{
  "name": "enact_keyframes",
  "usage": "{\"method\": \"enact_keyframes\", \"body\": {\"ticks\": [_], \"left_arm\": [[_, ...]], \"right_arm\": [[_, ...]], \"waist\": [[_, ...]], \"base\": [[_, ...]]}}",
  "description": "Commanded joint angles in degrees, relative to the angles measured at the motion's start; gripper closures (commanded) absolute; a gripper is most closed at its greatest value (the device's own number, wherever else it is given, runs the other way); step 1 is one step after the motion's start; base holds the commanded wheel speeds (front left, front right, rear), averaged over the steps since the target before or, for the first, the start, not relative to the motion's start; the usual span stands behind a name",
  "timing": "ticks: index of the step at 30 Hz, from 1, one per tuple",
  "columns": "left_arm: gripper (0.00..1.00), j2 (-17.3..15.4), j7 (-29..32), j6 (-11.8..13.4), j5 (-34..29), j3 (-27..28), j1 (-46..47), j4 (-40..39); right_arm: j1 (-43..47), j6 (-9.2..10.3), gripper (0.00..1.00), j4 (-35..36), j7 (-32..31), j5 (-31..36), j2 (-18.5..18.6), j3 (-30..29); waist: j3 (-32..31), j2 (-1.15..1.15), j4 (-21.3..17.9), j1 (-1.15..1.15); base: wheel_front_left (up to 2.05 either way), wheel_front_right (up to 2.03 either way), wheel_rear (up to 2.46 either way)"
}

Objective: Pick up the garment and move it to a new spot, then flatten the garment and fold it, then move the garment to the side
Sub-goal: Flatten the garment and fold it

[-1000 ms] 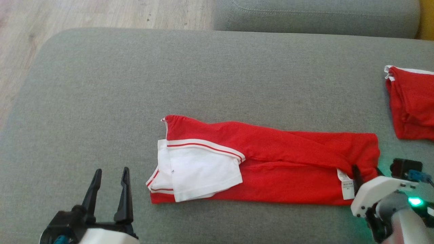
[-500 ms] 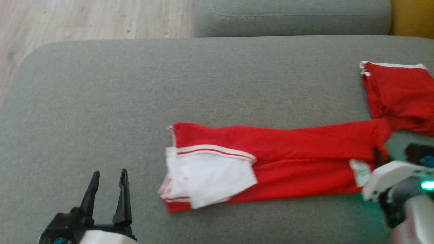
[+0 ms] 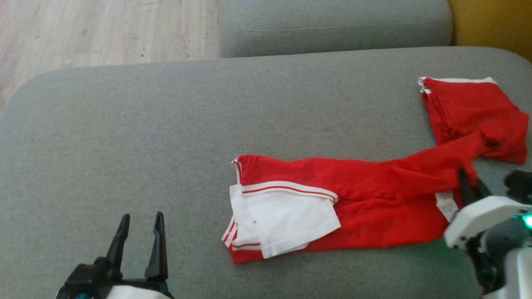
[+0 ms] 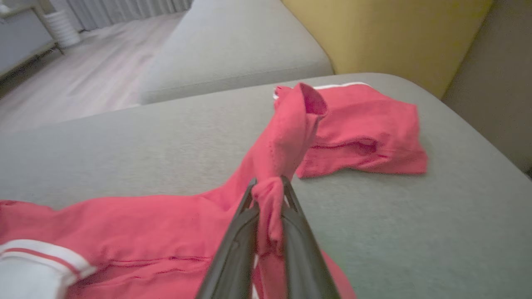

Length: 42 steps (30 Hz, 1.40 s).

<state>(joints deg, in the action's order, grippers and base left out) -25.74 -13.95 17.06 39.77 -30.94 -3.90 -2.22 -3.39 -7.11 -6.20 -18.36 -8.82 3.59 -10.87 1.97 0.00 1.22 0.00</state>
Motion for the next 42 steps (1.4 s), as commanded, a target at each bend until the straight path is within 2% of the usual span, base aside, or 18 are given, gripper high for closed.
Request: {"method": "enact_keyframes", "body": {"ticks": [1, 8, 16, 21, 31, 32, 33, 35, 42], "left_arm": [[0.00, -0.58, -0.38, -0.33, -0.32, 1.87, 2.05, -1.29], [0.00, -0.88, 0.48, -0.38, -0.45, 1.15, 2.21, -1.19], [0.00, -1.46, 1.43, -0.43, -0.94, 0.37, 2.74, -1.57], [0.00, -1.29, 1.76, -0.86, -1.13, -0.33, 3.41, -1.37], [0.00, -0.44, 1.80, -0.94, -1.14, -1.11, 4.00, -0.89], [0.00, -0.39, 1.79, -0.92, -1.14, -1.15, 4.02, -0.84], [0.00, -0.35, 1.78, -0.90, -1.12, -1.18, 4.03, -0.79], [0.00, -0.31, 1.76, -0.86, -1.05, -1.19, 4.03, -0.68], [0.00, 0.05, 1.88, -0.88, -1.14, -1.82, 4.32, -0.58]], "right_arm": [[-0.96, -0.37, 1.00, 3.50, -0.42, -1.05, 0.09, 2.84], [0.12, -0.37, 1.00, 6.77, -1.67, -7.37, -0.61, 15.49], [-3.19, -0.37, 1.00, 1.17, 0.91, -15.41, -0.69, 28.21], [-6.30, -0.37, 1.00, -5.22, 4.33, -19.32, -0.70, 32.09], [-12.21, -0.37, 1.00, -16.89, 8.73, -21.50, -0.70, 35.59], [-12.74, -0.37, 0.88, -17.85, 9.15, -21.80, -0.70, 36.04], [-13.26, -0.37, 0.54, -18.60, 9.57, -22.22, -0.70, 36.64], [-14.22, -0.37, 0.00, -19.55, 10.47, -23.55, -0.70, 38.13], [-17.46, -0.37, 0.00, -21.00, 15.01, -26.75, -0.71, 39.90]], "waist": [[-0.32, 0.00, 0.59, 0.00], [-1.36, 0.00, 3.58, 0.00], [-1.62, 0.00, 7.54, 0.00], [-1.47, 0.00, 10.17, 0.00], [-1.21, 0.00, 12.54, 0.00], [-1.23, 0.00, 12.63, 0.00], [-1.25, 0.00, 12.69, 0.00], [-1.31, 0.00, 12.67, 0.00], [-1.71, 0.00, 11.80, 0.00]], "base": [[0.00, 0.00, 0.00], [0.00, 0.00, 0.00], [0.00, 0.00, 0.00], [0.00, 0.00, 0.00], [0.00, 0.00, 0.00], [0.00, 0.00, 0.00], [0.00, 0.00, 0.00], [0.00, 0.00, 0.00], [0.00, 0.00, 0.00]]}}
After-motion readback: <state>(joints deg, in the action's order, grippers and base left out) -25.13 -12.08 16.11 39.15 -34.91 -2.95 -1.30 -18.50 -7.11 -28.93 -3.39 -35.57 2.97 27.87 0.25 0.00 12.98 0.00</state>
